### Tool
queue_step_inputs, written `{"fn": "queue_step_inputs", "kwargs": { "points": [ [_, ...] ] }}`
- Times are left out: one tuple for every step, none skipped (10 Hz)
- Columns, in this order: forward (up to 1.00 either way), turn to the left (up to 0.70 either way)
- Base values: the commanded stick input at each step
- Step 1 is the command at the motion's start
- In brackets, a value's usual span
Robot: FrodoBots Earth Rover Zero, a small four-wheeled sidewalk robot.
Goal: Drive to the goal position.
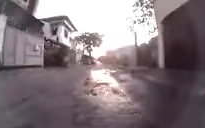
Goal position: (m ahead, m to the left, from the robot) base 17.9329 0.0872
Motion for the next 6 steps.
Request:
{"fn": "queue_step_inputs", "kwargs": {
  "points": [
    [1.00, -0.40],
    [1.00, -0.40],
    [1.00, -0.40],
    [1.00, -0.40],
    [1.00, -0.40],
    [1.00, 0.00]
  ]
}}
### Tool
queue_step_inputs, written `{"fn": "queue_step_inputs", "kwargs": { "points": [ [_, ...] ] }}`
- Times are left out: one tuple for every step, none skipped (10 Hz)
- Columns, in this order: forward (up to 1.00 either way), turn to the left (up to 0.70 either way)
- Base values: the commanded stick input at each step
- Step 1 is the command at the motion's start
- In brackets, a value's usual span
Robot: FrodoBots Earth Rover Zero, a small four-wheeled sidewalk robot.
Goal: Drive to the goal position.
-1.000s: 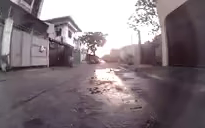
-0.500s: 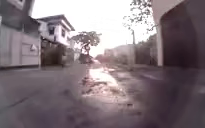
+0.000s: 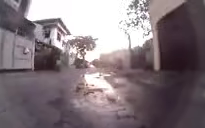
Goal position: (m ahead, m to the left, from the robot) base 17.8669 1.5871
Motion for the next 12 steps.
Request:
{"fn": "queue_step_inputs", "kwargs": {
  "points": [
    [1.00, 0.00],
    [1.00, 0.00],
    [1.00, 0.00],
    [1.00, 0.00],
    [1.00, 0.00],
    [1.00, 0.00],
    [1.00, 0.00],
    [1.00, 0.00],
    [1.00, 0.00],
    [1.00, 0.00],
    [1.00, 0.00],
    [1.00, 0.00]
  ]
}}
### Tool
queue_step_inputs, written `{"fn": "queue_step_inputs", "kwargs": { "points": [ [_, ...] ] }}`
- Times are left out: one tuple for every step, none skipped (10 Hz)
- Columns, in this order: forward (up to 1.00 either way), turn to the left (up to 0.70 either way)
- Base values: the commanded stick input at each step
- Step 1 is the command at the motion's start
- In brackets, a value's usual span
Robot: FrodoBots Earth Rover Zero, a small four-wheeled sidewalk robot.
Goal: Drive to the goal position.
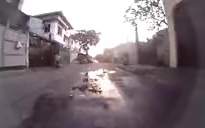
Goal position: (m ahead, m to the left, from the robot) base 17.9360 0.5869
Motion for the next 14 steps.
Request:
{"fn": "queue_step_inputs", "kwargs": {
  "points": [
    [1.00, 0.00],
    [1.00, 0.00],
    [1.00, 0.00],
    [1.00, 0.00],
    [1.00, 0.00],
    [1.00, 0.00],
    [1.00, 0.00],
    [1.00, 0.00],
    [1.00, 0.00],
    [1.00, 0.00],
    [1.00, 0.00],
    [1.00, 0.00],
    [1.00, 0.00],
    [1.00, 0.00]
  ]
}}
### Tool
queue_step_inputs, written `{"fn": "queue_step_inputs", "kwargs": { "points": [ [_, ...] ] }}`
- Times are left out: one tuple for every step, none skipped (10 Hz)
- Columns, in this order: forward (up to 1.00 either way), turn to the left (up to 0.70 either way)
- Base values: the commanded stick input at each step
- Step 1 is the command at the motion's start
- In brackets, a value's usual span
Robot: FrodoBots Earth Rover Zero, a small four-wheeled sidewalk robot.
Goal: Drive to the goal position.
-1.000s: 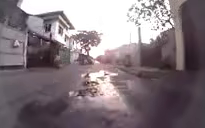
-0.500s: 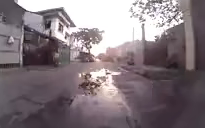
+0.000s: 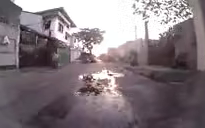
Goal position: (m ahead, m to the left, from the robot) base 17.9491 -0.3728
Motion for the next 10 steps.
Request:
{"fn": "queue_step_inputs", "kwargs": {
  "points": [
    [1.00, 0.00],
    [1.00, 0.00],
    [1.00, 0.00],
    [1.00, 0.00],
    [1.00, 0.00],
    [1.00, 0.00],
    [1.00, 0.00],
    [1.00, 0.00],
    [1.00, 0.00],
    [1.00, 0.00]
  ]
}}
